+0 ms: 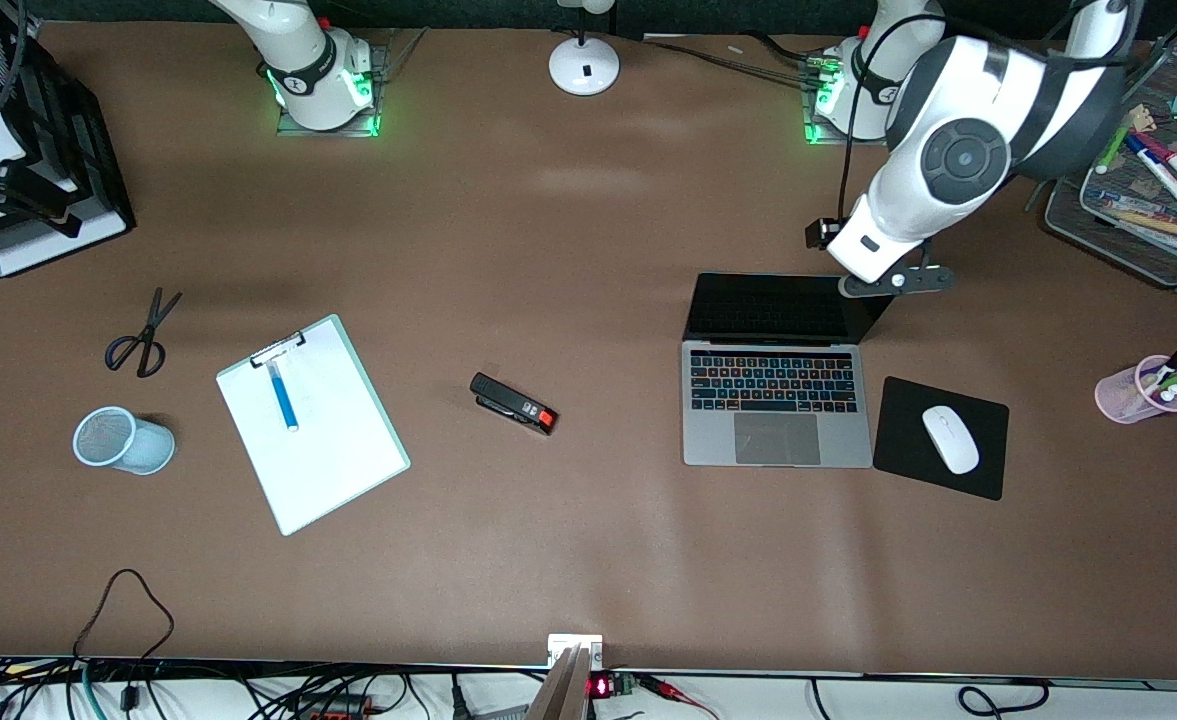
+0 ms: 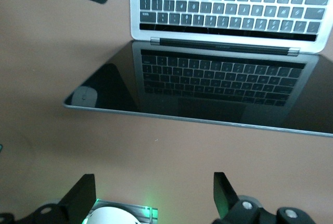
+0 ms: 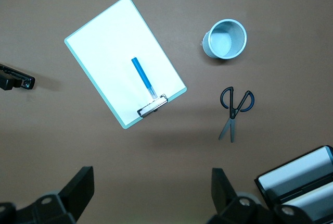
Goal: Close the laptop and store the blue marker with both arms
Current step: 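Move the left gripper over the open laptop's screen edge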
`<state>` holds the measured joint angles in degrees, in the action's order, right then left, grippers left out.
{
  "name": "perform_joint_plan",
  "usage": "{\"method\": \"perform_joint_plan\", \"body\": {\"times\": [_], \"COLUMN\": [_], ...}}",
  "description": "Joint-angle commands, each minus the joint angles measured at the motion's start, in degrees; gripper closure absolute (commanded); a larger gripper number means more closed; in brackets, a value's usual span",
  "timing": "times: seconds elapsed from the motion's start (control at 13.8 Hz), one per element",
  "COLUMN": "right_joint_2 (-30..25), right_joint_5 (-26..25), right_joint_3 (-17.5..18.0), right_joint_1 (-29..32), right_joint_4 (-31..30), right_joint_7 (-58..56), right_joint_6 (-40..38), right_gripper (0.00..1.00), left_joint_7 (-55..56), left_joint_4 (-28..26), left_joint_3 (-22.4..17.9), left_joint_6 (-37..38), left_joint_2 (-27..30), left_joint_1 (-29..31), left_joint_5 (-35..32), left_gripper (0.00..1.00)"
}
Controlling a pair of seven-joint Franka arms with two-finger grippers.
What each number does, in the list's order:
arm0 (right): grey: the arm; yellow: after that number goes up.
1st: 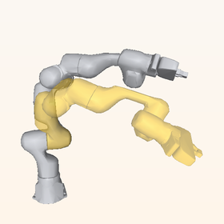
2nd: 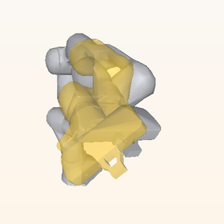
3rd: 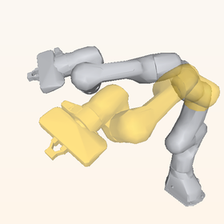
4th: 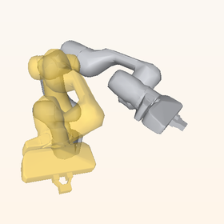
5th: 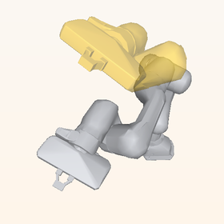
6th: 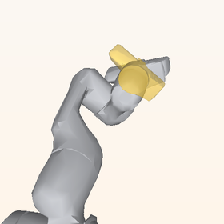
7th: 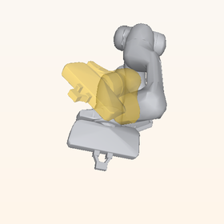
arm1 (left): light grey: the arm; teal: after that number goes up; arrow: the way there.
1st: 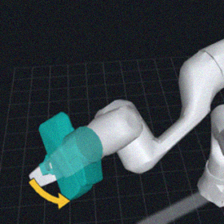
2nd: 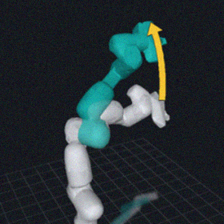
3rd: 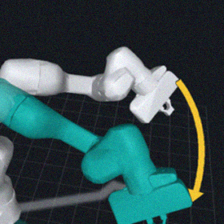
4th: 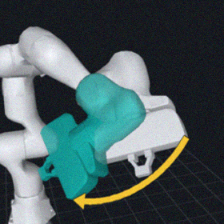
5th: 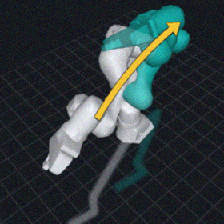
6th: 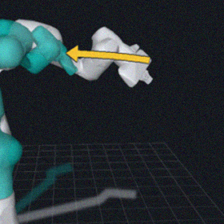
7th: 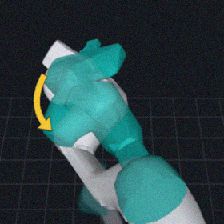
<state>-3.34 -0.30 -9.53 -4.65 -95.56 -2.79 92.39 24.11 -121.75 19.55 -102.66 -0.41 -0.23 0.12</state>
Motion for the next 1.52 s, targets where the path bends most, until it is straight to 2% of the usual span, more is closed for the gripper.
{"method": "perform_joint_plan", "body": {"times": [0.0,0.36,0.58,0.79,1.01,1.08,1.23,1.44], "right_joint_2": [0.26,0.7,1.66,3.68,8.07,8.6,10.53,13.52], "right_joint_5": [1.17,1.44,1.53,1.35,1.88,2.84,8.44,9.0], "right_joint_3": [0.21,0.21,0.21,0.21,0.21,0.21,-0.14,-0.05], "right_joint_1": [0.08,0.08,0.34,0.08,0.25,0.34,0.96,0.87], "right_joint_4": [0.98,2.83,2.92,3.09,3.27,3.27,3.18,3.18], "right_joint_7": [0.77,0.51,0.59,0.51,0.25,0.24,-0.11,-0.11], "right_joint_6": [-0.28,-0.8,-0.28,-0.28,-0.19,0.07,2.0,6.39], "right_gripper": [0.0,0.0,0.0,0.0,0.0,0.0,0.0,0.0], "left_joint_7": [0.06,0.06,0.06,0.06,0.06,0.06,0.06,0.15], "left_joint_4": [-2.26,-1.83,-1.39,-1.12,-0.25,0.63,2.47,5.81], "left_joint_3": [0.93,0.93,0.93,0.84,0.84,0.75,0.75,0.49], "left_joint_6": [-1.84,-7.81,-8.43,-12.02,-15.63,-15.72,-15.81,-16.25], "left_joint_2": [-0.28,-6.17,-6.45,-7.93,-9.52,-10.48,-12.15,-15.4], "left_joint_1": [0.23,0.14,0.14,0.23,0.67,0.76,0.85,0.93], "left_joint_5": [0.94,0.94,0.94,0.94,0.94,0.85,0.76,0.59], "left_gripper": [0.0,0.0,0.0,0.0,0.0,0.0,0.0,0.0]}}
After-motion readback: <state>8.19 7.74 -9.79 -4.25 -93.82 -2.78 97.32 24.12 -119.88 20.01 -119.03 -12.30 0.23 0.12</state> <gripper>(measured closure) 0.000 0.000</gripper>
